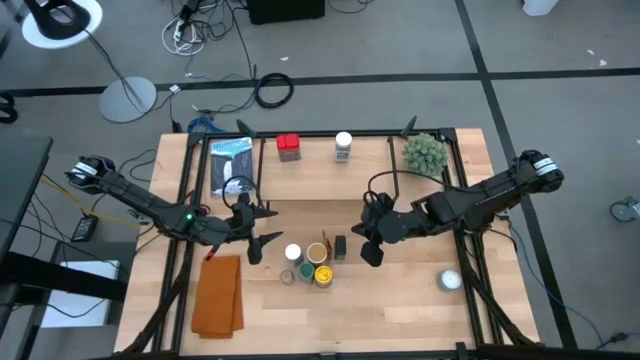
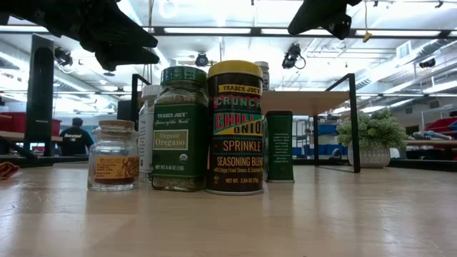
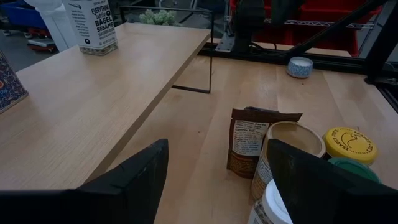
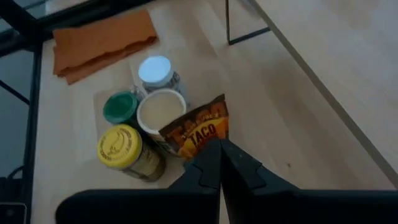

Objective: Shelf spices
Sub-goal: Put the white seasoning bottle on the shelf aligned with the other white seasoning bottle

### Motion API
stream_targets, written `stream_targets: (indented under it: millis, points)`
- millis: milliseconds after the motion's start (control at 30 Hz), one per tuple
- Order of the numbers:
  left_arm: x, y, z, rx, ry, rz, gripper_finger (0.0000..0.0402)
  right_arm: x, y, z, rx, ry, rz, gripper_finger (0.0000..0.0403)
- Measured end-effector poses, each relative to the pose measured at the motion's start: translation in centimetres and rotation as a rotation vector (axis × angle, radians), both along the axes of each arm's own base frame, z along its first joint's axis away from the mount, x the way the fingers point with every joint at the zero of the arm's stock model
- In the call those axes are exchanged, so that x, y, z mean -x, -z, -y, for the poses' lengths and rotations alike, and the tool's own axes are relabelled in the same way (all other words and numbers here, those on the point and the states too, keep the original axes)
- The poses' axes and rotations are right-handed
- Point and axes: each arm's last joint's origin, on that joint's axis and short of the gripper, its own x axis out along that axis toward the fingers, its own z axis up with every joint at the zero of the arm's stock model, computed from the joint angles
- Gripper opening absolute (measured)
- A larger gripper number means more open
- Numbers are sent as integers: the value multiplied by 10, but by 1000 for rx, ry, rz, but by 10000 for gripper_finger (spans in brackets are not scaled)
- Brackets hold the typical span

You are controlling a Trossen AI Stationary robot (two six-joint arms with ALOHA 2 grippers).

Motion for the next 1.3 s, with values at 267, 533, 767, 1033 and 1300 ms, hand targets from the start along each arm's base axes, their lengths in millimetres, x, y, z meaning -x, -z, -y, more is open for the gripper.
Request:
stream_targets:
  millis: [267,533,767,1033,1300]
  points:
    - [0,0,0,0,-1,0,278,14,5,-16,40,28,-51,5]
    - [-2,-9,1,88,-13,102,278,20,6,-29,37,-4,-54,2]
    - [-4,-18,2,144,-7,197,271,23,6,-35,30,-19,-51,7]
    - [-11,-40,9,180,11,148,262,27,6,-42,24,-37,-48,4]
    - [-34,-69,21,253,-88,-99,262,27,6,-43,54,-34,-41,2]
